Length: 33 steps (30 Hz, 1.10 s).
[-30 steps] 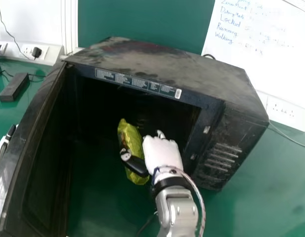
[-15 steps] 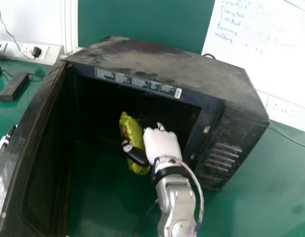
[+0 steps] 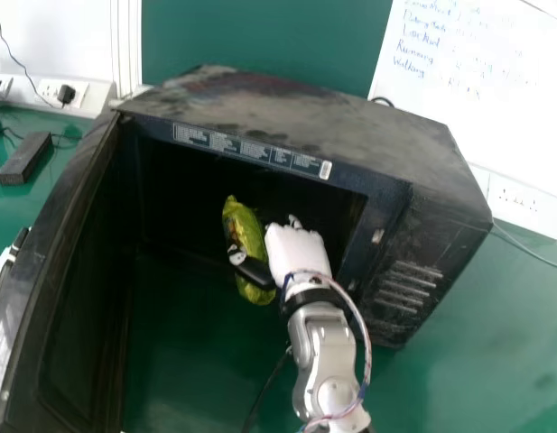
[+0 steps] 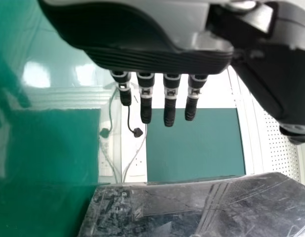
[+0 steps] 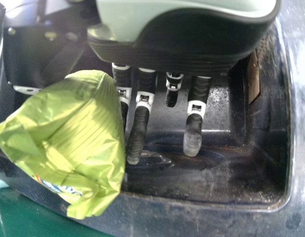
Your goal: Put biscuit inside oven
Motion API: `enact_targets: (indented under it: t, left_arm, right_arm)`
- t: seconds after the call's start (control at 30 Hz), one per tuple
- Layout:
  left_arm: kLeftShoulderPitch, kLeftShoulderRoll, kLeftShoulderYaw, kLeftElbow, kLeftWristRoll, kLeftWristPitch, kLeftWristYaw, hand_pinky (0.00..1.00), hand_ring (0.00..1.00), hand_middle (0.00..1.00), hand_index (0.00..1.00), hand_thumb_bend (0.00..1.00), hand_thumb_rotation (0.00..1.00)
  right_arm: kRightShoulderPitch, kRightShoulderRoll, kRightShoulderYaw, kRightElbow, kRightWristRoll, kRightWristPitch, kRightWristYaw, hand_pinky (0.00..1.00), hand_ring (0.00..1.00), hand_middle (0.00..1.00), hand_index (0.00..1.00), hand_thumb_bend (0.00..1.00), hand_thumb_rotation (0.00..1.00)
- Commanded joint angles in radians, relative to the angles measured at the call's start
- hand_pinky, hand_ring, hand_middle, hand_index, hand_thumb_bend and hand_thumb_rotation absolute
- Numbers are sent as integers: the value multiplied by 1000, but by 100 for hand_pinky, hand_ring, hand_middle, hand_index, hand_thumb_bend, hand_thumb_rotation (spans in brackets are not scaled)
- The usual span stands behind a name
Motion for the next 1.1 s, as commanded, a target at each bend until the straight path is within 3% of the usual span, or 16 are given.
enact_targets:
  t: [0.0, 0.13, 0.33, 0.43, 0.53, 0.83, 1.07]
  left_arm:
    - [17, 3, 2, -4, 6, -7, 4, 89, 90, 91, 94, 69, 86]
    - [17, 3, 2, -4, 6, -7, 4, 89, 90, 91, 94, 69, 86]
    - [18, 7, 2, -11, 5, -4, 0, 89, 89, 92, 95, 69, 87]
    - [16, 8, 2, -6, 4, 0, -1, 89, 89, 92, 95, 69, 87]
    - [12, 8, 1, -3, 1, 4, -5, 89, 90, 92, 95, 70, 86]
    - [12, 6, 2, -10, -1, 13, -4, 88, 89, 91, 95, 70, 86]
    - [10, 7, 3, -10, -3, 15, -5, 88, 89, 91, 95, 70, 85]
  right_arm:
    - [-26, -9, 12, 6, 15, 8, -23, 25, 35, 41, 53, 52, 0]
    - [-29, -18, 24, 6, 27, 19, -28, 25, 35, 41, 53, 52, 0]
    - [-140, -35, 27, 202, 122, -15, -153, 22, 33, 47, 49, 53, 0]
    - [-165, -43, 43, 232, 140, -9, -166, 23, 34, 42, 52, 52, 0]
    - [-184, -54, 57, 254, 153, -8, -168, 22, 32, 47, 49, 53, 0]
    - [-242, -71, 75, 354, 228, -37, -237, 20, 29, 47, 49, 53, 0]
    - [-299, -76, 89, 488, 296, -84, -356, 27, 38, 41, 52, 52, 0]
